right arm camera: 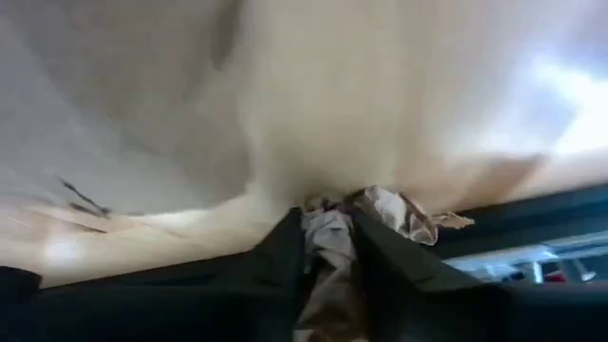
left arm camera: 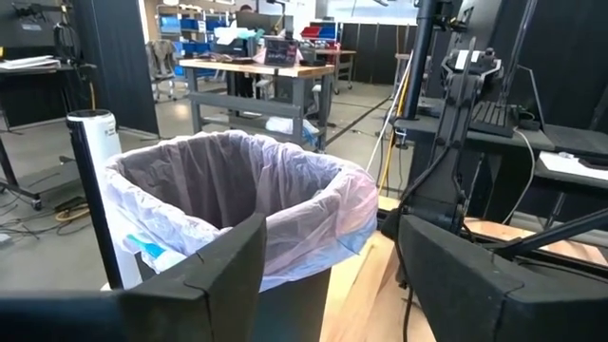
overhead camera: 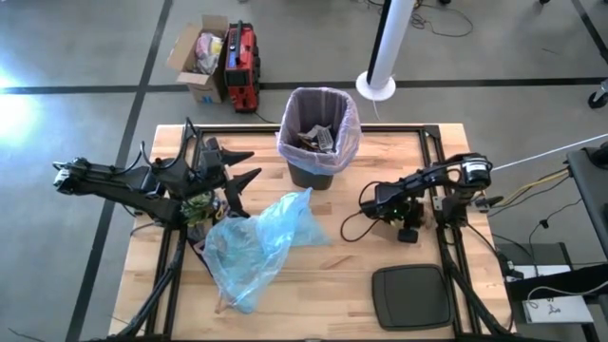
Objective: Place trash/remove bag and relplace
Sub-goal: Put the brown napkin into the trash bin
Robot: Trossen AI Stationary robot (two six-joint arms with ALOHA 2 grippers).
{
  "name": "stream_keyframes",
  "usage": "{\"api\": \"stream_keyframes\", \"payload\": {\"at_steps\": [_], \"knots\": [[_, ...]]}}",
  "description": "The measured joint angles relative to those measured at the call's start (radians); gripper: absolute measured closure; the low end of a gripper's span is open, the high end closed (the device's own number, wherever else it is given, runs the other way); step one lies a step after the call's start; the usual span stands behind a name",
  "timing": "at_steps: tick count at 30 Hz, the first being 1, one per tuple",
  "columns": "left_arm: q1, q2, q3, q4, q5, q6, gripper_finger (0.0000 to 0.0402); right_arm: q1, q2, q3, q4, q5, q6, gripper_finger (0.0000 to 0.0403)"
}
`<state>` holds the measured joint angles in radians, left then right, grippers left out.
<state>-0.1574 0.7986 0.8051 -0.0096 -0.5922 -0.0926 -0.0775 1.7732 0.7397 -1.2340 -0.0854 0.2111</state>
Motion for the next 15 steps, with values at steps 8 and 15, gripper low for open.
{"api": "stream_keyframes", "payload": {"at_steps": [8, 15], "knots": [[0.0, -0.018, 0.009, -0.001, 0.0, 0.006, 0.017, 0.001, -0.206, 0.134, -0.121, 0.125, 0.036, 0.0386], [0.002, -0.022, 0.071, 0.012, -0.012, 0.07, 0.0181, -0.002, -0.44, 0.366, -0.083, 0.174, 0.153, 0.0396]]}}
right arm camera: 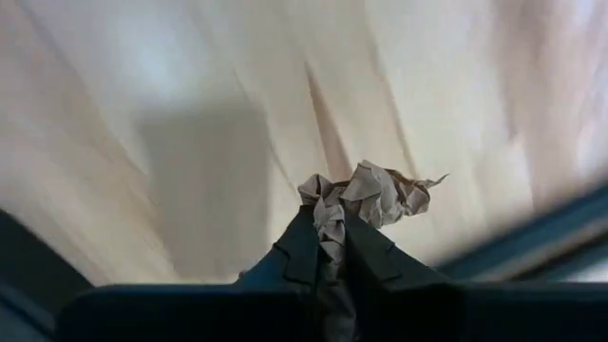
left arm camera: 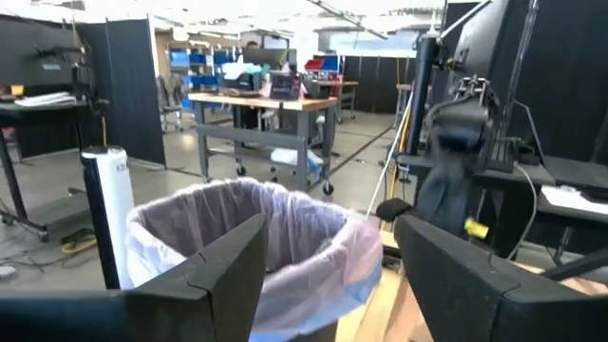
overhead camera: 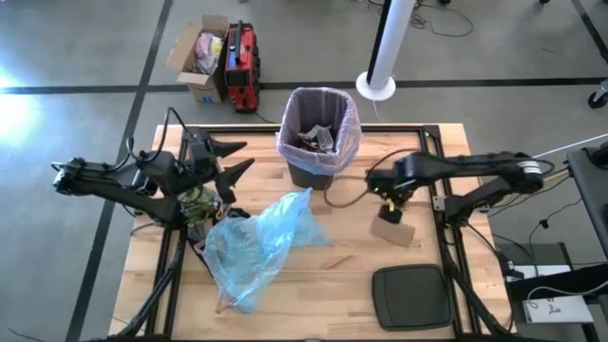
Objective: Place trash/remove bag and relplace
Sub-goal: Put the brown napkin into the trash bin
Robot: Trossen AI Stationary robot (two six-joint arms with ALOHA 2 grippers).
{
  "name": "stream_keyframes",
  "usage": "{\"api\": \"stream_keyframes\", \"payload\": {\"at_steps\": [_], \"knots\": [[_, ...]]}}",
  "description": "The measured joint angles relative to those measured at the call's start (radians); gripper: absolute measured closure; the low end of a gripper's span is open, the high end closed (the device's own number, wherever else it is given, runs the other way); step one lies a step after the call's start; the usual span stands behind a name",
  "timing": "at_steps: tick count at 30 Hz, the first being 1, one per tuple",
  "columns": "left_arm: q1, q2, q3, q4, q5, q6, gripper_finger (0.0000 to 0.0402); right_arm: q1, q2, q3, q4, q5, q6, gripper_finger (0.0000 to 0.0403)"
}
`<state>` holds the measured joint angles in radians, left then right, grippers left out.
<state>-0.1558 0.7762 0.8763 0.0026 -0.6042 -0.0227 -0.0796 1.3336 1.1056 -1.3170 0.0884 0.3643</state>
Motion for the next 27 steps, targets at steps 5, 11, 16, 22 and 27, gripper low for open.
{"api": "stream_keyframes", "payload": {"at_steps": [5, 11, 16, 22, 27], "knots": [[0.0, 0.008, 0.039, -0.003, -0.022, 0.018, 0.0186, -0.017, -0.109, 0.144, 0.141, 0.04, 0.032, 0.0395], [0.0, 0.003, 0.065, -0.004, -0.033, 0.018, 0.0176, -0.035, -0.176, 0.274, 0.524, 0.12, -0.107, 0.0395], [0.001, 0.007, 0.073, -0.002, -0.039, 0.018, 0.0162, -0.095, -0.144, 0.277, 1.018, 0.122, -0.209, 0.0395], [0.002, 0.028, 0.073, -0.006, -0.065, -0.021, 0.0154, -0.196, 0.015, 0.286, 1.199, 0.121, -0.137, 0.0394], [0.001, 0.047, 0.081, -0.007, -0.069, -0.024, 0.0153, -0.259, 0.138, 0.305, 1.153, 0.082, 0.007, 0.036]]}}
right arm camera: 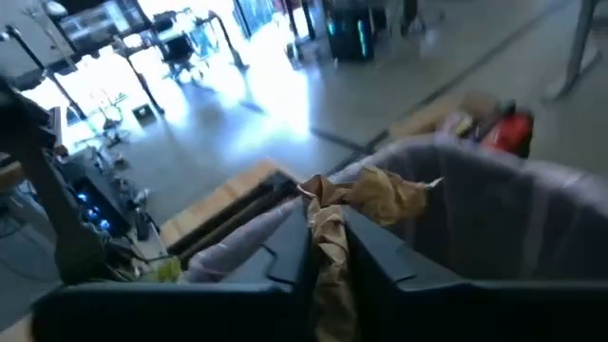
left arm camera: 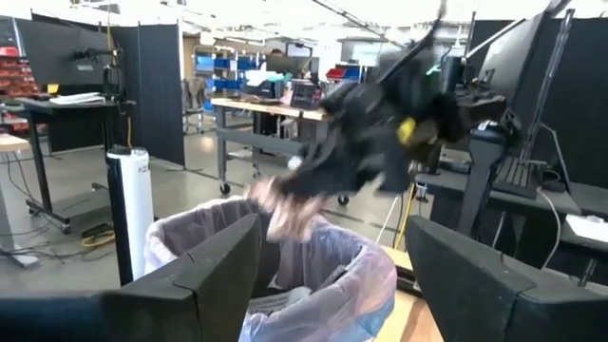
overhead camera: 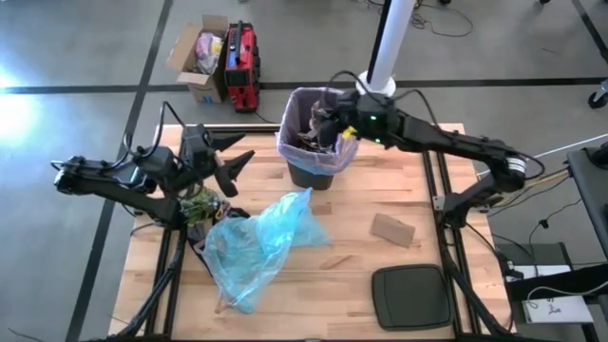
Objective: Place trash/remove bag and relplace
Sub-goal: Put the brown napkin into the trash bin, then put the brown cardboard into the trash bin
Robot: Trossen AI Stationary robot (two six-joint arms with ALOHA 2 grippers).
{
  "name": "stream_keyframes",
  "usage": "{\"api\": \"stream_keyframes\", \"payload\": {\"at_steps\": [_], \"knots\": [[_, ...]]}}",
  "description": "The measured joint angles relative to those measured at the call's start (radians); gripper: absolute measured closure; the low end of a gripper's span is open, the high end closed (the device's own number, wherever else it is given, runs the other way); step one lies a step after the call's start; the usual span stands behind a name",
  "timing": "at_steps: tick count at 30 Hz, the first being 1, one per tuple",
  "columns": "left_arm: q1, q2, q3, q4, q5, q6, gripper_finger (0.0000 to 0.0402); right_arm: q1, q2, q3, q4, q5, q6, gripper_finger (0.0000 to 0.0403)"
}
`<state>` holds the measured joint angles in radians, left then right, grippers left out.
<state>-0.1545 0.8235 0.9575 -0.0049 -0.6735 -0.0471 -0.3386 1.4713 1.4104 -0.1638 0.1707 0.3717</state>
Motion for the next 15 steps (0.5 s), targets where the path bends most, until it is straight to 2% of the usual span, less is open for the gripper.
{"api": "stream_keyframes", "payload": {"at_steps": [3, 6, 10, 15], "knots": [[-0.004, 0.001, 0.026, -0.074, 0.001, -0.049, 0.0156, -0.013, 0.033, 0.015, 0.002, -0.04, 0.035, 0.0313], [-0.005, 0.0, 0.061, -0.223, 0.003, -0.121, 0.0159, -0.014, 0.046, 0.052, -0.008, -0.047, 0.034, 0.0259], [-0.006, 0.006, 0.08, -0.366, 0.004, -0.196, 0.0161, -0.017, 0.048, 0.11, -0.107, -0.047, -0.004, 0.0196], [-0.006, 0.023, 0.05, -0.382, 0.004, -0.227, 0.0158, -0.003, 0.005, 0.141, -0.192, -0.047, -0.122, 0.0142]]}}
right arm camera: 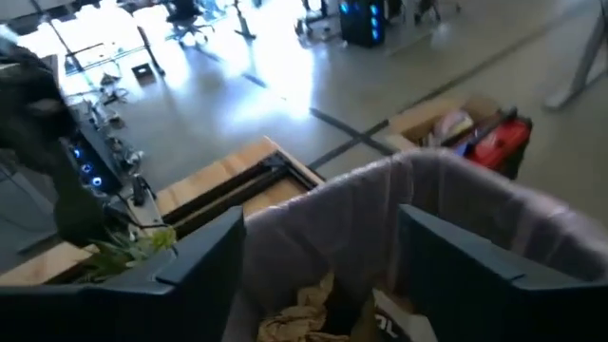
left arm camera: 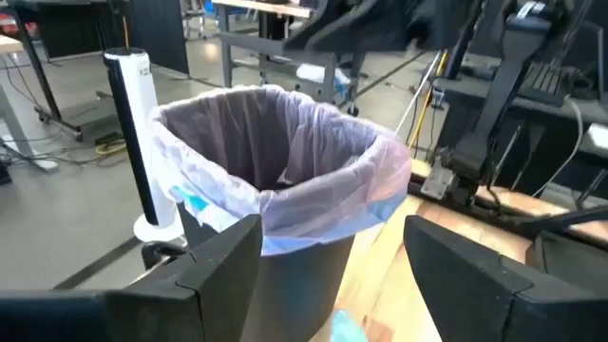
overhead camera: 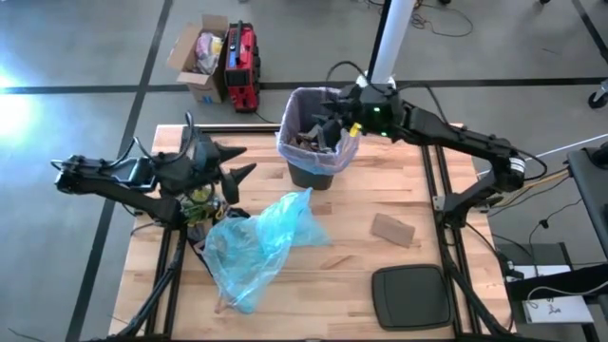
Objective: Place trash/remove bag and relplace
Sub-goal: Put the brown cardboard into the trash bin
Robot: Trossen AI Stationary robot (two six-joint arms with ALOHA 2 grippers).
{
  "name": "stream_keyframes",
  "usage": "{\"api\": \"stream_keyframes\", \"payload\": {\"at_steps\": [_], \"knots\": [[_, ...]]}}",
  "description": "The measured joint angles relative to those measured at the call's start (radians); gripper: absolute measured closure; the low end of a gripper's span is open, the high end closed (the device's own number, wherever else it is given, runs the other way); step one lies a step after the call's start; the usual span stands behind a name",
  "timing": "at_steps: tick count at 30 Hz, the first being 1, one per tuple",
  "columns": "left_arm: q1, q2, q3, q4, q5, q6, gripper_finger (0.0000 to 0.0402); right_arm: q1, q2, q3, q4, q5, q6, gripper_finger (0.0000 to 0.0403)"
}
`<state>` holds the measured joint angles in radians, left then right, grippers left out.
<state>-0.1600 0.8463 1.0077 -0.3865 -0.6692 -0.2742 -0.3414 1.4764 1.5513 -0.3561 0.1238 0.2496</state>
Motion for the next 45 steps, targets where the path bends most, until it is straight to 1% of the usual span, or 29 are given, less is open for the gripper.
{"api": "stream_keyframes", "payload": {"at_steps": [3, 5, 7, 10, 13, 15, 17, 19, 20, 21, 25, 28, 31, 34, 36, 39, 42, 44, 45], "knots": [[0.0, 0.019, -0.014, -0.012, -0.015, 0.001, 0.0158, 0.036, -0.057, -0.001, -0.013, 0.007, -0.088, 0.0125], [0.0, 0.035, -0.016, -0.029, -0.031, 0.002, 0.016, 0.068, -0.093, -0.003, -0.069, 0.01, -0.122, 0.0119], [0.0, 0.048, -0.016, -0.058, -0.04, 0.002, 0.0164, 0.105, -0.121, -0.004, -0.163, 0.038, -0.13, 0.0118], [0.0, 0.069, -0.016, -0.088, -0.041, 0.01, 0.0169, 0.162, -0.153, -0.005, -0.374, 0.126, -0.083, 0.0116], [0.0, 0.083, -0.016, -0.122, -0.04, 0.034, 0.0174, 0.22, -0.18, -0.005, -0.671, 0.239, 0.03, 0.0112], [0.0, 0.09, -0.016, -0.142, -0.041, 0.037, 0.0178, 0.256, -0.189, -0.006, -0.867, 0.258, 0.168, 0.0103], [0.0, 0.095, -0.016, -0.156, -0.04, 0.048, 0.0181, 0.293, -0.193, -0.008, -1.029, 0.24, 0.295, 0.009], [0.0, 0.098, -0.016, -0.162, -0.041, 0.085, 0.0182, 0.335, -0.195, -0.014, -1.151, 0.192, 0.398, 0.0073], [0.0, 0.1, -0.016, -0.162, -0.048, 0.11, 0.0182, 0.354, -0.195, -0.023, -1.207, 0.165, 0.432, 0.0063], [0.001, 0.101, -0.016, -0.162, -0.06, 0.137, 0.0182, 0.371, -0.193, -0.039, -1.225, 0.139, 0.457, 0.0054], [0.002, 0.101, -0.016, -0.161, -0.099, 0.202, 0.0176, 0.399, -0.2, -0.152, -1.168, 0.009, 0.516, 0.002], [0.003, 0.095, -0.016, -0.162, -0.099, 0.207, 0.0171, 0.41, -0.19, -0.26, -1.133, -0.002, 0.507, 0.0005], [0.003, 0.092, -0.016, -0.161, -0.098, 0.187, 0.0169, 0.412, -0.18, -0.386, -1.018, -0.006, 0.486, 0.0006], [0.003, 0.088, -0.016, -0.162, -0.056, 0.141, 0.0169, 0.411, -0.18, -0.518, -0.859, -0.048, 0.494, 0.0004], [0.003, 0.087, -0.016, -0.163, -0.036, 0.101, 0.0169, 0.411, -0.175, -0.599, -0.778, -0.054, 0.532, 0.0003], [-0.001, 0.086, -0.016, -0.178, -0.026, 0.062, 0.0173, 0.411, -0.159, -0.699, -0.721, -0.06, 0.628, 0.0003], [-0.001, 0.085, -0.016, -0.177, -0.026, 0.052, 0.0178, 0.414, -0.132, -0.767, -0.649, -0.113, 0.648, 0.0003], [-0.001, 0.085, -0.016, -0.178, -0.026, 0.055, 0.018, 0.43, -0.121, -0.782, -0.583, -0.163, 0.606, 0.0003], [-0.001, 0.084, -0.016, -0.177, -0.026, 0.055, 0.018, 0.436, -0.114, -0.782, -0.563, -0.17, 0.59, 0.0003]]}}
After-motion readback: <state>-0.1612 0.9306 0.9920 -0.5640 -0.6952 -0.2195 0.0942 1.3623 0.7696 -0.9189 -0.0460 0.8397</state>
